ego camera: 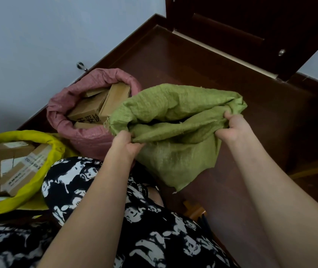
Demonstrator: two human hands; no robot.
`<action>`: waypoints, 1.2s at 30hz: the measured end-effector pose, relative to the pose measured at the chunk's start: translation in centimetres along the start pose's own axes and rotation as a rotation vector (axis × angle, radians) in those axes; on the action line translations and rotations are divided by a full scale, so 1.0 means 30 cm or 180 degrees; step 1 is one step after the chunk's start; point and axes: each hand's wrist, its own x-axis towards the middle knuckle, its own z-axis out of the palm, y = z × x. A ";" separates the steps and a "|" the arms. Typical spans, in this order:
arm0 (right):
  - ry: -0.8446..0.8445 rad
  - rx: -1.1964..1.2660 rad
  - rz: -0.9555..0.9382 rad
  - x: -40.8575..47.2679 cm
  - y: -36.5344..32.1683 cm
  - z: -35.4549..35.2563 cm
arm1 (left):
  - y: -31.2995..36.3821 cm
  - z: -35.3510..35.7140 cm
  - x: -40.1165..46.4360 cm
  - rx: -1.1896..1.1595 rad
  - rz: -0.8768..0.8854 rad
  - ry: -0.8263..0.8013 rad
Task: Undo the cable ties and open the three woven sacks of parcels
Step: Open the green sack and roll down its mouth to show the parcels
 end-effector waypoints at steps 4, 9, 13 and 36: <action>0.0067 0.0474 -0.0030 0.086 0.040 -0.031 | 0.015 0.005 0.073 -0.0216 0.0011 -0.0128; 0.0220 0.0575 -0.0111 0.197 0.068 -0.020 | -0.010 0.011 0.053 0.0123 -0.0031 -0.0505; -0.0358 0.0383 -0.0262 0.200 0.062 -0.017 | -0.007 0.016 0.079 0.0367 0.0356 -0.0671; -0.0233 0.0674 -0.0016 0.291 0.048 -0.125 | 0.029 0.020 0.240 0.0023 -0.0002 -0.0466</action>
